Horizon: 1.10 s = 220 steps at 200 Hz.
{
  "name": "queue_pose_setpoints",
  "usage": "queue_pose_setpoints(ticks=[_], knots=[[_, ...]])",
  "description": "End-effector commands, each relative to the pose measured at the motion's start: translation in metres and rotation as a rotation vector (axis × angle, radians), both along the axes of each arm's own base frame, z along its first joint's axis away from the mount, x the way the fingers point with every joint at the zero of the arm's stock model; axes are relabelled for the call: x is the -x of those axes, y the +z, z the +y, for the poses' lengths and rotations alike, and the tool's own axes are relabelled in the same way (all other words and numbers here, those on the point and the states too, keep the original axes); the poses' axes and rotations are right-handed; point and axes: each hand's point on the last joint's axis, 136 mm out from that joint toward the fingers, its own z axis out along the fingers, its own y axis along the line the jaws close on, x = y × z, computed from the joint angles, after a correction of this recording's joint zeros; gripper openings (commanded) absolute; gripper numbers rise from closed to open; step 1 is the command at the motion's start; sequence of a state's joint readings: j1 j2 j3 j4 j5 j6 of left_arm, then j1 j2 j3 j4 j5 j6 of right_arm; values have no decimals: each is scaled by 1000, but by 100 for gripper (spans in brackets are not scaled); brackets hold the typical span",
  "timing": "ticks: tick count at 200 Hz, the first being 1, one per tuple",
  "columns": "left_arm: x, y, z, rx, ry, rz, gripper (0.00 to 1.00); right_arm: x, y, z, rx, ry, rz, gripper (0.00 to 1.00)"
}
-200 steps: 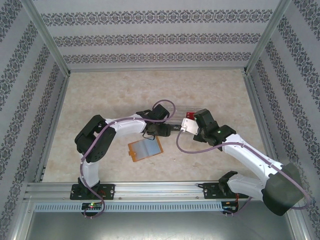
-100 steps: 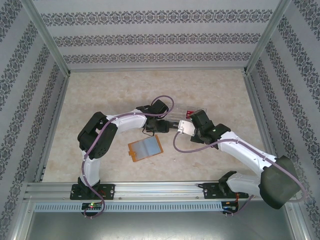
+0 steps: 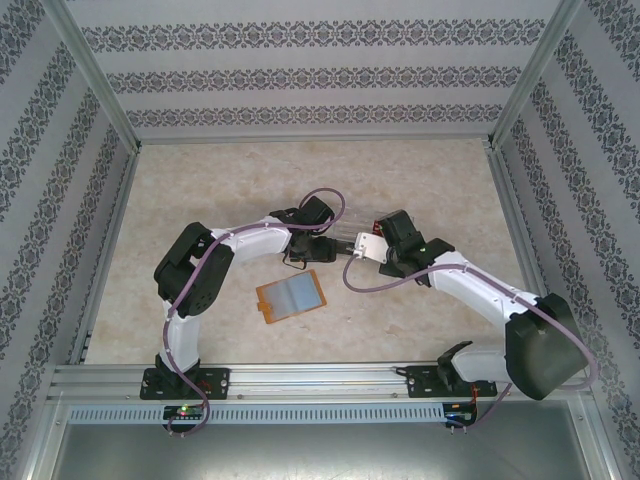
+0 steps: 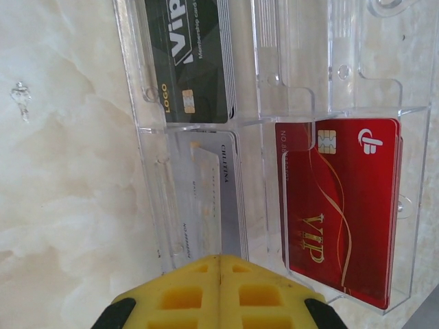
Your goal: Take the credit cards out of the card holder
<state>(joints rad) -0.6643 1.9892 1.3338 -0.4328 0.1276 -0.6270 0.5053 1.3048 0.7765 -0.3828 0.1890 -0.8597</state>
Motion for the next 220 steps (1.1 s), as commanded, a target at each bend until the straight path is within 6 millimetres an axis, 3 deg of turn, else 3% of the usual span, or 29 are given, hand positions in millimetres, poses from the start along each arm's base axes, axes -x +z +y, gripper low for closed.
queue_pose_setpoints(ticks=[1,53,150,156,167,172,220], knots=[[-13,-10,14,-41,19,-10,67,-11,7,9,-28,21,-17,0],[-10,-11,14,-35,17,-5,67,-19,-2,4,-11,13,-15,0],[-10,-12,12,-24,10,-3,67,-11,-21,-7,11,2,38,0],[-10,-12,12,-23,9,-3,67,-11,-20,-7,8,-2,37,6],[-9,-12,12,-20,10,-1,67,-13,-19,-7,8,-8,32,30],[-9,-12,12,-20,10,-1,67,-14,-17,-7,6,-11,28,35],[-9,-11,11,-16,7,-1,68,-22,-4,-3,-21,-35,5,36]])
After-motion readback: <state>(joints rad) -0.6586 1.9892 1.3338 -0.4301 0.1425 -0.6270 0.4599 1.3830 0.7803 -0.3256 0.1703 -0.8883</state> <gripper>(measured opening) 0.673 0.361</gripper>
